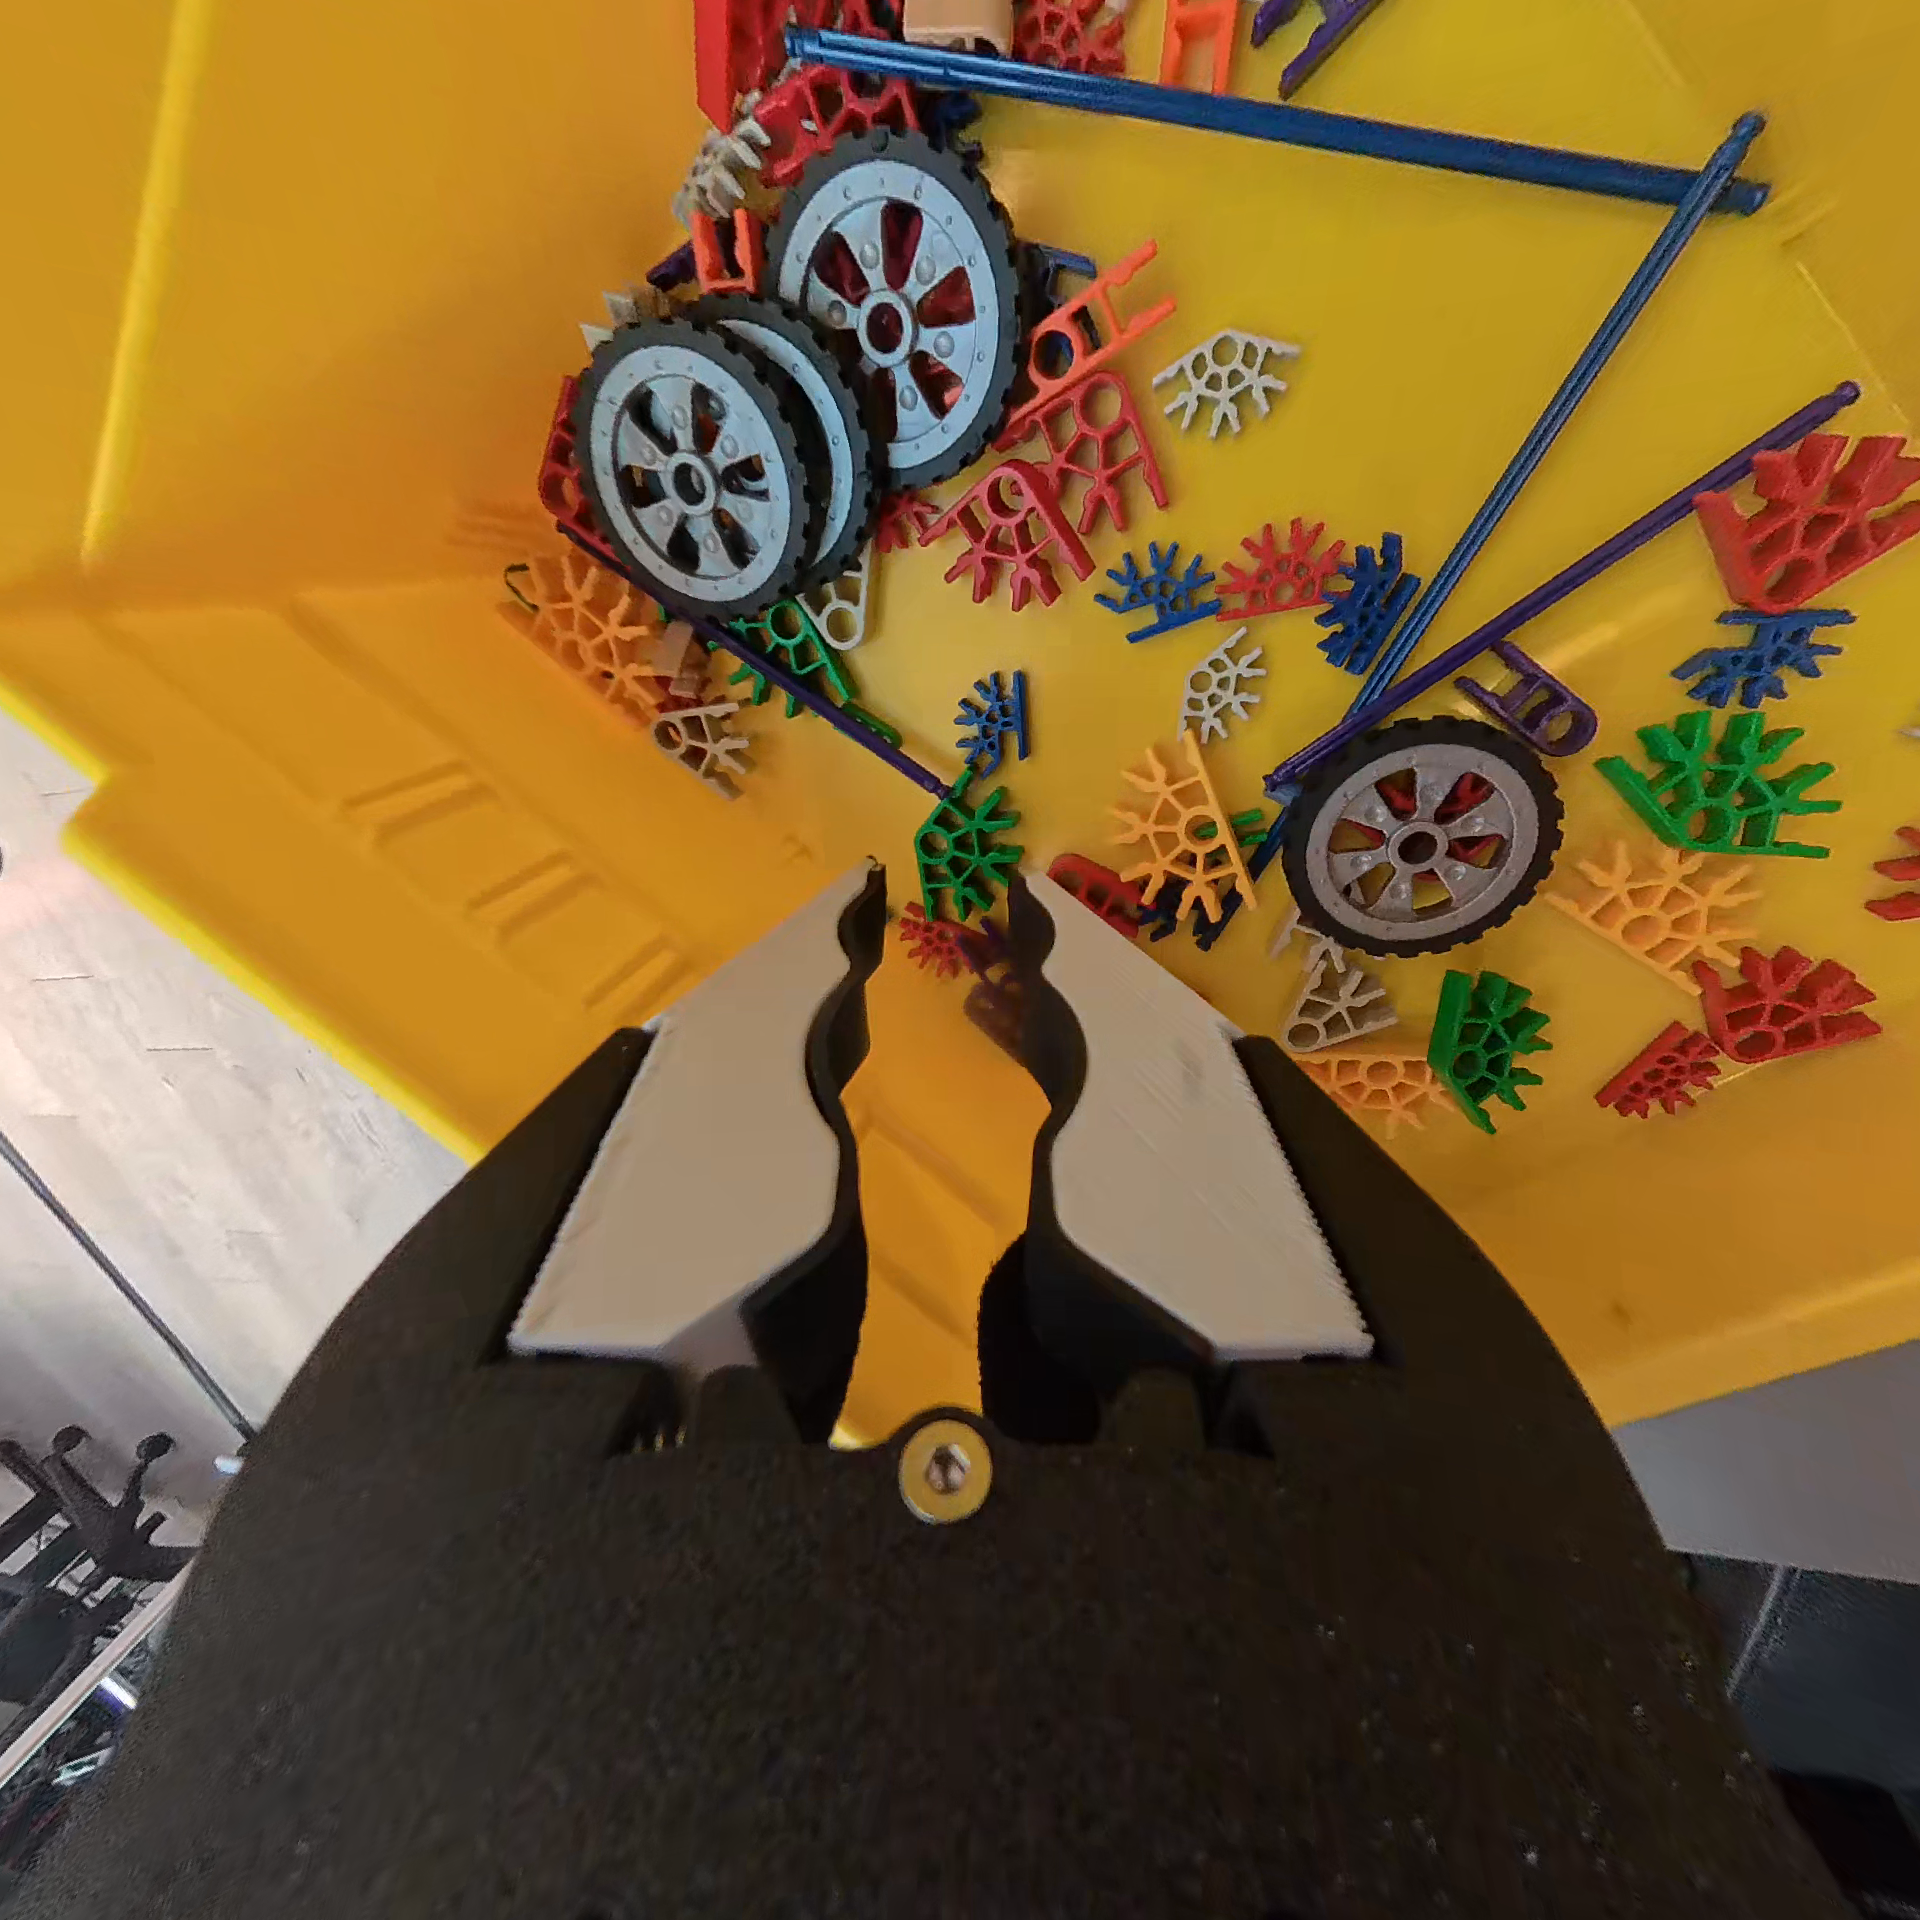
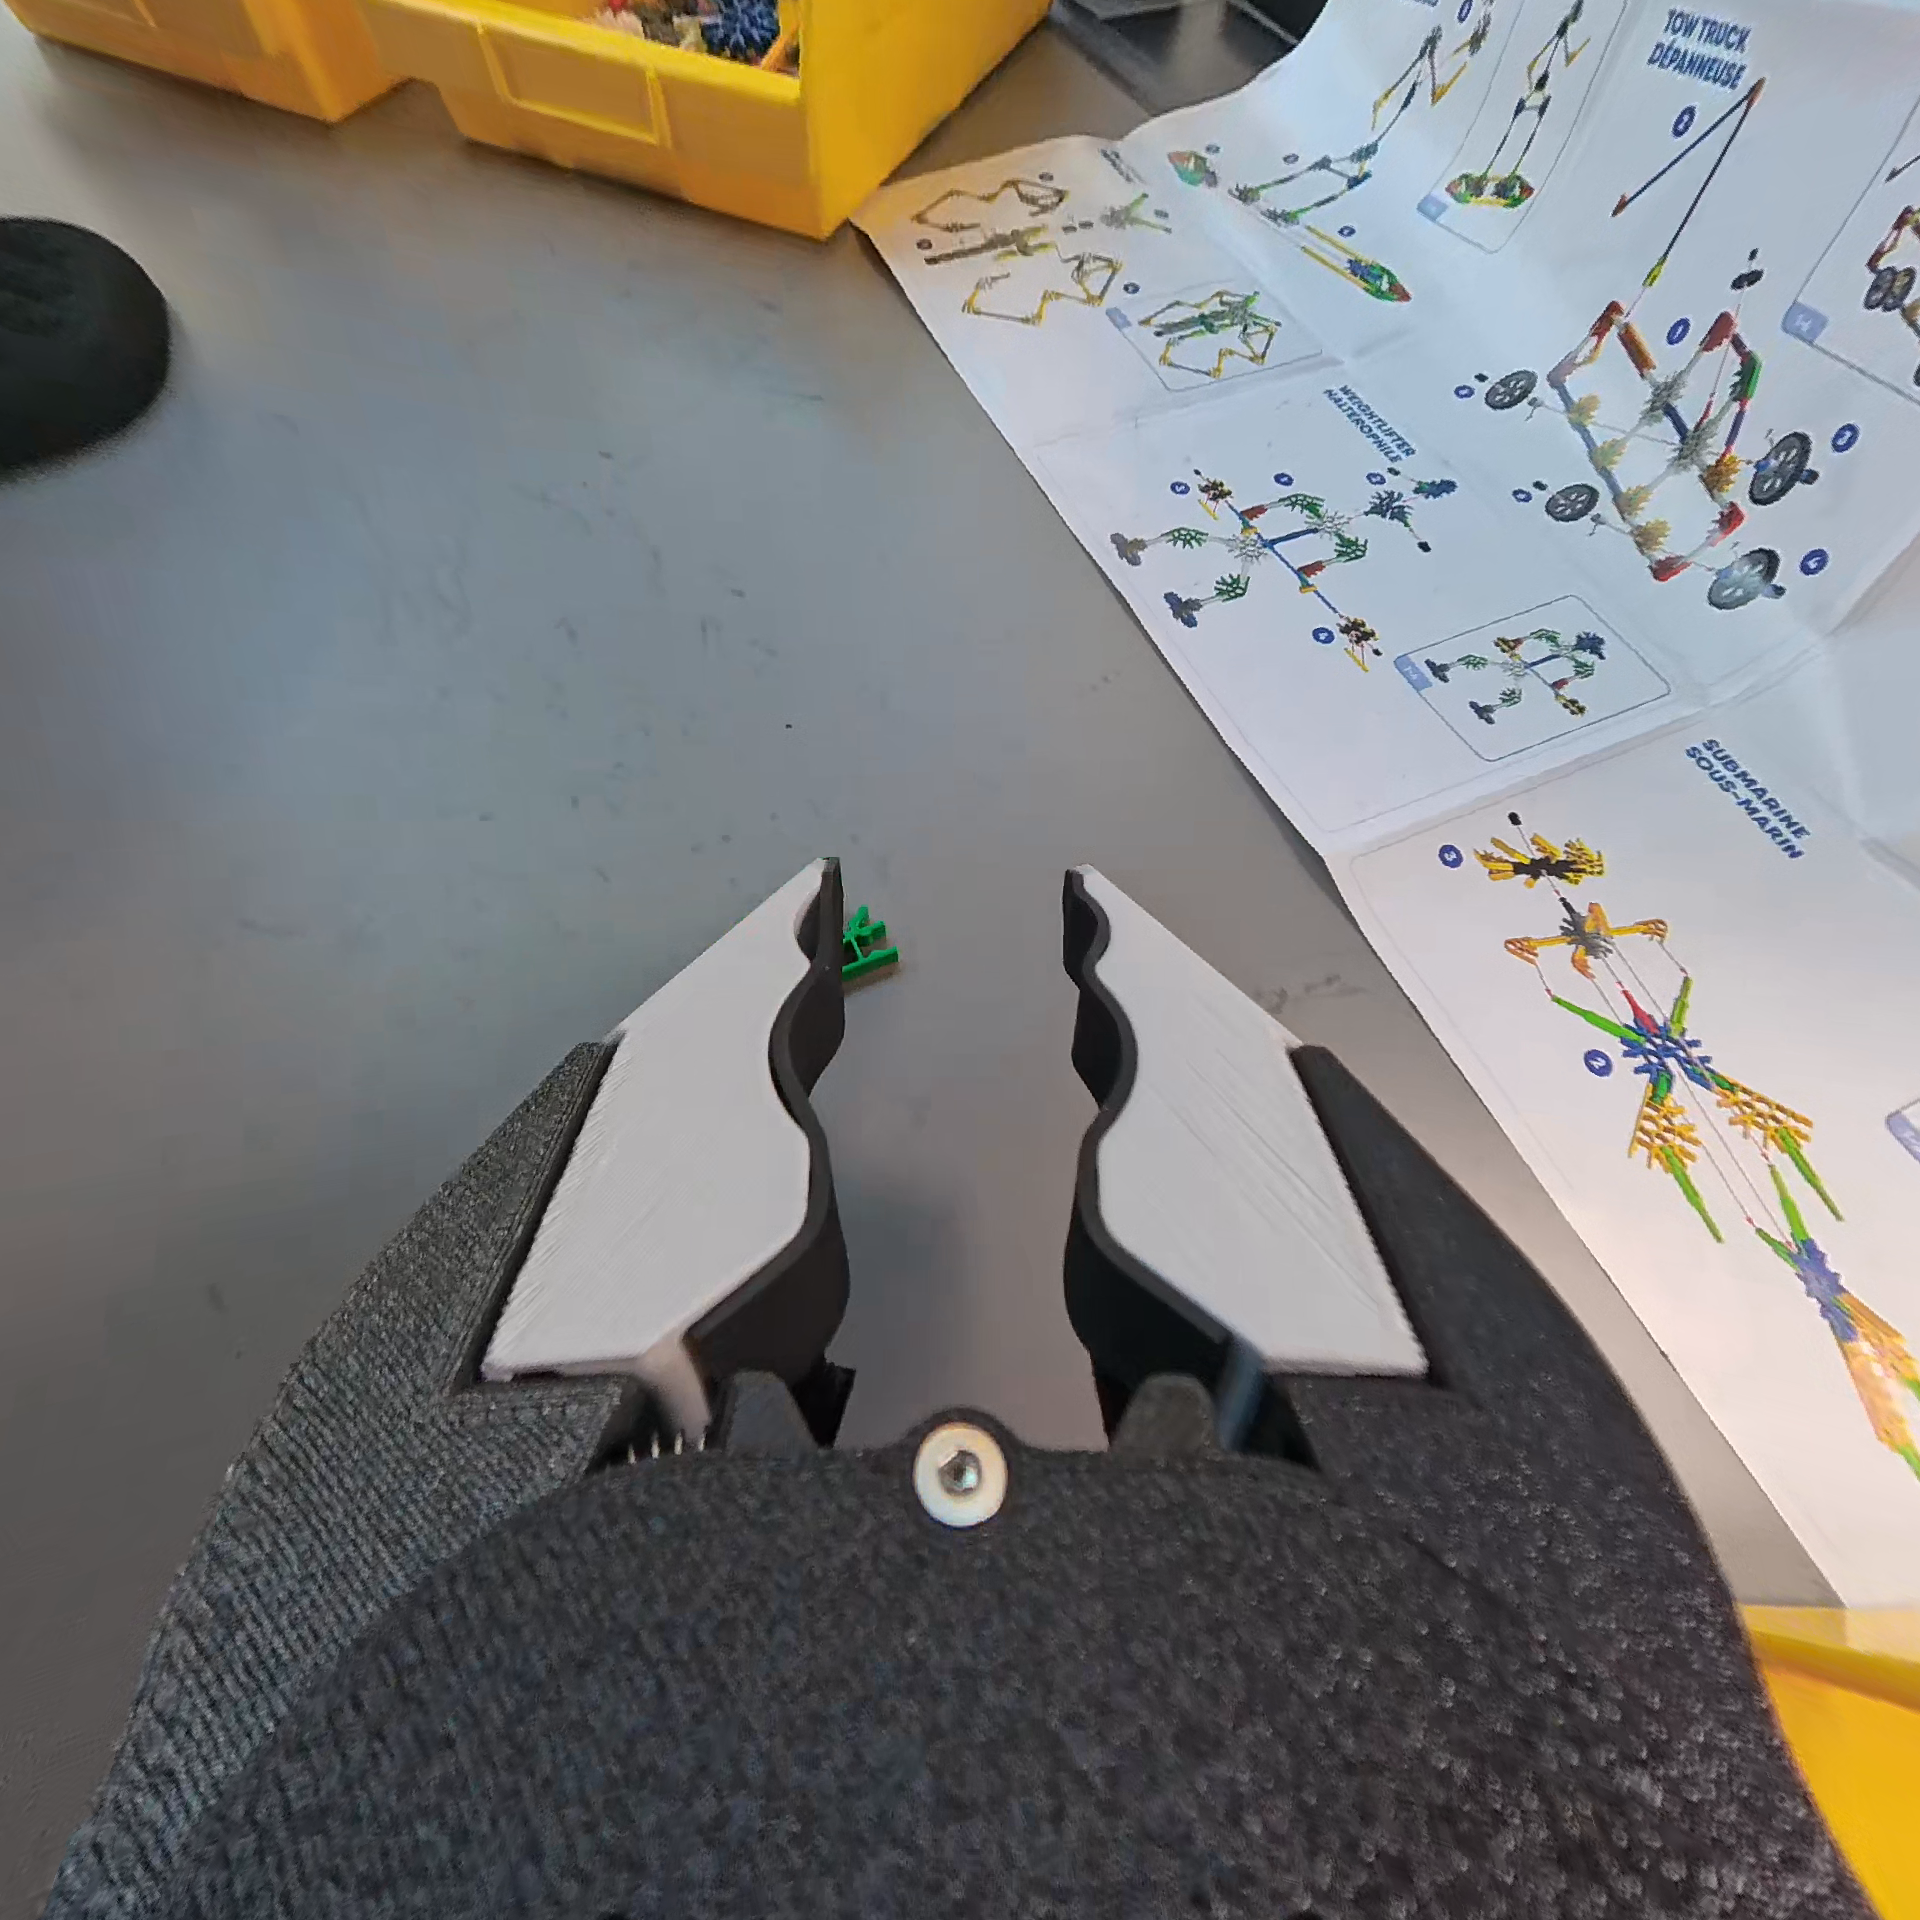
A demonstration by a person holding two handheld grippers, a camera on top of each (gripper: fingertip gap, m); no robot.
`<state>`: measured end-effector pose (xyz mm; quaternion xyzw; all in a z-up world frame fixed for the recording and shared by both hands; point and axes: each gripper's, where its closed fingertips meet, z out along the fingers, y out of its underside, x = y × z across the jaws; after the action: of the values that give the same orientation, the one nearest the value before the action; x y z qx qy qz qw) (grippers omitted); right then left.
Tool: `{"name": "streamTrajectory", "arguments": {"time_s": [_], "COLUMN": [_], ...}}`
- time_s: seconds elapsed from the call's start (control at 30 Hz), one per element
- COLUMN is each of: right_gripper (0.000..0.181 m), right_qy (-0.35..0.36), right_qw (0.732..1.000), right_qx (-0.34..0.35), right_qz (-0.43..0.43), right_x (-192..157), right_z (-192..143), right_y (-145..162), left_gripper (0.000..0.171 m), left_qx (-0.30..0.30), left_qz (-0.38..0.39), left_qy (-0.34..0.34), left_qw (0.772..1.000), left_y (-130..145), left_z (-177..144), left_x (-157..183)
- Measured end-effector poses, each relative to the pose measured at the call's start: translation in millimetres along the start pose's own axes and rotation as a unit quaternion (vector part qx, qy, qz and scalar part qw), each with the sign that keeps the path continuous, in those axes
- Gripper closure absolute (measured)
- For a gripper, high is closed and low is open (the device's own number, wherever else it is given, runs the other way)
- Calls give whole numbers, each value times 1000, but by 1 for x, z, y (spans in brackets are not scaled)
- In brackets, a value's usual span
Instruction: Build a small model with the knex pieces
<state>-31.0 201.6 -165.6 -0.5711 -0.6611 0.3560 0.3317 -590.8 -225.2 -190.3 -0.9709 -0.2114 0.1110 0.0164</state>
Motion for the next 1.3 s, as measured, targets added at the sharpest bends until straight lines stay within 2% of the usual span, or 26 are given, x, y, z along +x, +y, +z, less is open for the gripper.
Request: {"name": "streamTrajectory", "arguments": {"time_s": [0.23,0.47,0.6,0.63,0.93,1.0,1.07,1.17,1.23,1.3], "right_gripper": [140,140,140,140,141,141,141,142,142,142], "right_qy": [-6,-15,-15,-14,-15,-14,-13,-13,-18,-24], "right_qw": [1000,1000,1000,1000,1000,1000,999,999,998,998], "right_qx": [16,7,7,8,15,22,29,44,51,53], "right_qz": [16,5,-4,-5,-11,-11,-10,-12,-13,-18], "right_x": [2,-4,-6,-7,-10,-10,-9,-10,-13,-17], "right_z": [-2,1,0,0,0,-1,-2,-1,1,5], "right_y": [-2,1,0,0,-4,-7,-9,-15,-17,-18], "left_gripper": [144,145,152,149,149,149,150,150,149,149], "left_qx": [-67,-112,-123,-128,-98,-79,-43,54,146,239], "left_qz": [-14,-19,-33,-35,-28,-11,10,39,67,116], "left_qy": [40,37,69,82,74,51,13,-41,-45,-2], "left_qw": [997,993,989,988,992,996,999,997,986,964], "left_y": [0,1,3,6,5,3,-3,-24,-46,-69], "left_z": [13,21,22,24,22,12,-11,-71,-122,-166], "left_x": [-2,-2,7,11,10,8,2,6,35,97]}}
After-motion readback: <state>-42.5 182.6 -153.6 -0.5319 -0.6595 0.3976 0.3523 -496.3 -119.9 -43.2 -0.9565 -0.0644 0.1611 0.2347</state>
